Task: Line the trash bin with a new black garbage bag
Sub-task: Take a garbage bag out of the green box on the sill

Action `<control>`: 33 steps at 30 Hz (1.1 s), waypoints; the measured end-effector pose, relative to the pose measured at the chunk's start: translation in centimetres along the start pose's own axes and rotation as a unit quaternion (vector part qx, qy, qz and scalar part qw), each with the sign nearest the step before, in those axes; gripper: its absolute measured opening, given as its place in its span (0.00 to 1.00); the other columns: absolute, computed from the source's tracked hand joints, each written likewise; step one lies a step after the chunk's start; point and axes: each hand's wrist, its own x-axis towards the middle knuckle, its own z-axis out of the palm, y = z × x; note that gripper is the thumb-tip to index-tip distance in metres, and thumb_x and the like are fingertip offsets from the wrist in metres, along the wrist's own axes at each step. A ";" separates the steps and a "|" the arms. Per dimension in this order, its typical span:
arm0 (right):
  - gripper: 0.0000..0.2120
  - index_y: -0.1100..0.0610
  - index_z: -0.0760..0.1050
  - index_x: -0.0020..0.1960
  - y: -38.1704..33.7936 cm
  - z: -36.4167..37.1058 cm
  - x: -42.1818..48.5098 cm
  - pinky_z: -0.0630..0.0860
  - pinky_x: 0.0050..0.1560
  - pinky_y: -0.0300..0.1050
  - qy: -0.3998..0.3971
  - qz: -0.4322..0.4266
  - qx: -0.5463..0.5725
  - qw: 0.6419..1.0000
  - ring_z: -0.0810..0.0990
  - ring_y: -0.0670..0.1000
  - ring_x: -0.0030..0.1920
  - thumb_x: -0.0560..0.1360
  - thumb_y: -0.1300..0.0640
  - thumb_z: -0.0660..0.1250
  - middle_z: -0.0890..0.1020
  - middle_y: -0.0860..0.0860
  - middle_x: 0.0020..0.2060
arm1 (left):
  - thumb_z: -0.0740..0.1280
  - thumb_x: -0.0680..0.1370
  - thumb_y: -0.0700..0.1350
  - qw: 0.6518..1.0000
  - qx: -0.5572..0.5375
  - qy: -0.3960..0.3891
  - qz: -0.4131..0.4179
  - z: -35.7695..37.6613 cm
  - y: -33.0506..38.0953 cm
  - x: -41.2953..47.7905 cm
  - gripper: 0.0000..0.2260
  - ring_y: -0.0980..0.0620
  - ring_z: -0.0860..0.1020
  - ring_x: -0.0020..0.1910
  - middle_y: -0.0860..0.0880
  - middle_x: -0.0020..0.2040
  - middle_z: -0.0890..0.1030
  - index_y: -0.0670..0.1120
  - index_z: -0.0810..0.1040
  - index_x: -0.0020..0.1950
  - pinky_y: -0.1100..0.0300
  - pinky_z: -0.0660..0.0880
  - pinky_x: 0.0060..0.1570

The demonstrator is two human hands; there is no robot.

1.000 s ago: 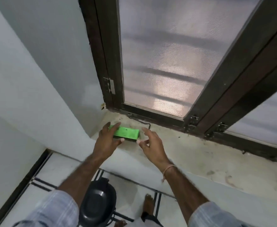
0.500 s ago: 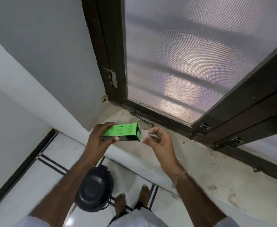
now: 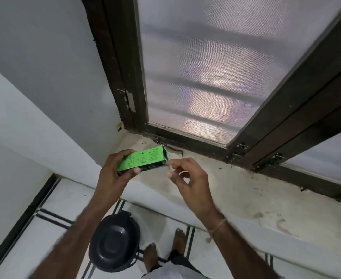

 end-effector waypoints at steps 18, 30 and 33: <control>0.09 0.59 0.85 0.48 -1.6 0.9 -1.7 0.82 0.54 0.51 0.055 0.078 0.101 0.990 0.84 0.49 0.51 0.81 0.56 0.70 0.85 0.53 0.49 | 0.76 0.74 0.39 0.998 0.028 -0.032 0.046 -1.8 0.8 -0.5 0.22 0.72 0.74 0.55 0.49 0.60 0.78 0.52 0.79 0.65 0.80 0.69 0.48; 0.21 0.59 0.81 0.66 -2.7 1.4 -1.2 0.82 0.51 0.40 0.028 0.115 0.223 0.968 0.85 0.48 0.47 0.74 0.71 0.74 0.87 0.52 0.48 | 0.77 0.73 0.40 0.998 0.024 -0.042 0.049 -2.6 1.7 -0.2 0.23 0.66 0.75 0.58 0.50 0.61 0.78 0.58 0.78 0.64 0.75 0.73 0.50; 0.27 0.53 0.79 0.69 -2.6 1.4 -1.0 0.82 0.54 0.43 0.016 0.129 0.212 0.969 0.84 0.51 0.51 0.74 0.69 0.76 0.83 0.54 0.55 | 0.77 0.72 0.38 0.996 0.038 -0.049 0.069 -2.8 2.5 -0.2 0.23 0.65 0.76 0.57 0.49 0.61 0.78 0.55 0.78 0.64 0.76 0.72 0.50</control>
